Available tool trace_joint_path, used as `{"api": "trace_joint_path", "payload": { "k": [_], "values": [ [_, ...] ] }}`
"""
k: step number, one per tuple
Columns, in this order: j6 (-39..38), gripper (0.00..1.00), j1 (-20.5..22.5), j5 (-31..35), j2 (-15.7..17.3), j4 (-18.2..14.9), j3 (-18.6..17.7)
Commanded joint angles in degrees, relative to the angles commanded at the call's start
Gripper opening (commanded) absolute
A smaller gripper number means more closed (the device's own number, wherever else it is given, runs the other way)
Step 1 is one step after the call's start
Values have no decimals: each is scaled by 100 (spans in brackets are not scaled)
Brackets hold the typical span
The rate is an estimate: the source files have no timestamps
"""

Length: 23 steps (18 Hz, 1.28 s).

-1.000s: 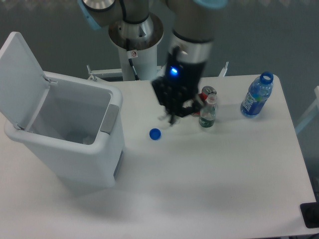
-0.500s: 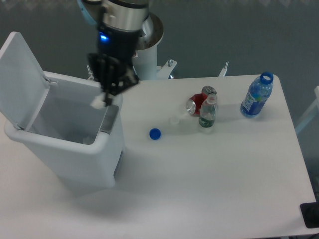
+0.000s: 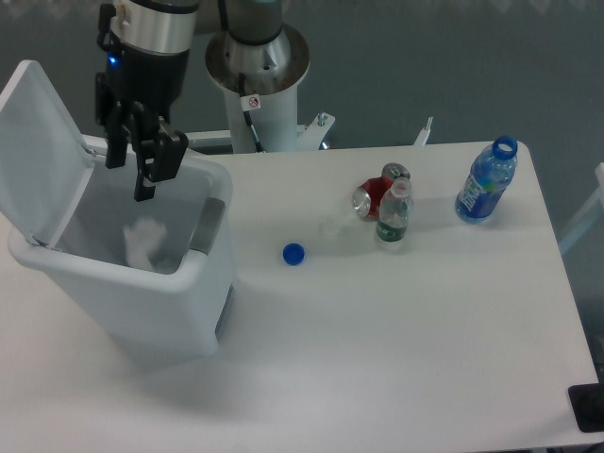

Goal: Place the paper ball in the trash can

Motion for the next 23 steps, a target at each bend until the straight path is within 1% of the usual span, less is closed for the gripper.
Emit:
{"api": "trace_joint_path", "payload": {
  "k": [1,2,3,4,5,7,9,11,14,15,17,18,21,23],
  "values": [
    [-17,100,0,87,0,97,0],
    [-18,100,17,306,-26,150,0],
    [-18,100,26,604,-87,168,0],
    [17,100,122,850,-123,168,-44],
    [61,100,262,940,-132,185,-105],
    [332,100,779,941,-141,168,-219],
    [597,100,1115,958,-377,124,-246],
    [720,100,1431,1045,-483,159,-246],
    [1220,100,1853,1265,-939,194,-115],
    [1369,100,1907,1449,-1027,168,-88],
    [1476,100,1925,1853,-1142,150,-210],
    [1476,100,1934,2003,-1282,168,-246],
    [1485,100,1986,2083,-1607,212,-202],
    [1581,100,2074,2092,-1722,229,-193]
  ]
}}
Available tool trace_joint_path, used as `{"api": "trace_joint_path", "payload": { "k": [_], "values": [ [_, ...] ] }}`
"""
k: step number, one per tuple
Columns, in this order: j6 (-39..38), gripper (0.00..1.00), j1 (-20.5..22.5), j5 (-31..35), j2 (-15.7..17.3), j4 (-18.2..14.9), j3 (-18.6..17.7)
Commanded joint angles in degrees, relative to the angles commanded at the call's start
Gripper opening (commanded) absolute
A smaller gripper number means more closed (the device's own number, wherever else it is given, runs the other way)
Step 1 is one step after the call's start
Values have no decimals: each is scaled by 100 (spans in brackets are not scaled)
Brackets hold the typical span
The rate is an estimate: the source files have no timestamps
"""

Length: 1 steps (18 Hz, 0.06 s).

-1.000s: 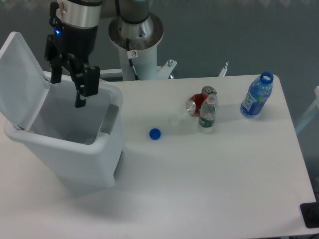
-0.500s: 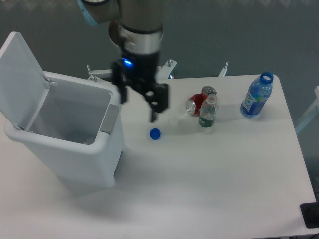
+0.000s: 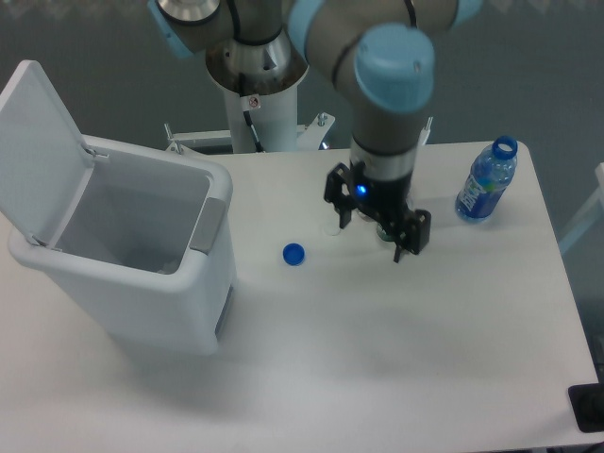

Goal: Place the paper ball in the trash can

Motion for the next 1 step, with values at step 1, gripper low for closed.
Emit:
{"api": "trace_joint_path", "payload": {
  "k": [1],
  "values": [
    [70,100,27,0,-79,96,0]
  ]
}}
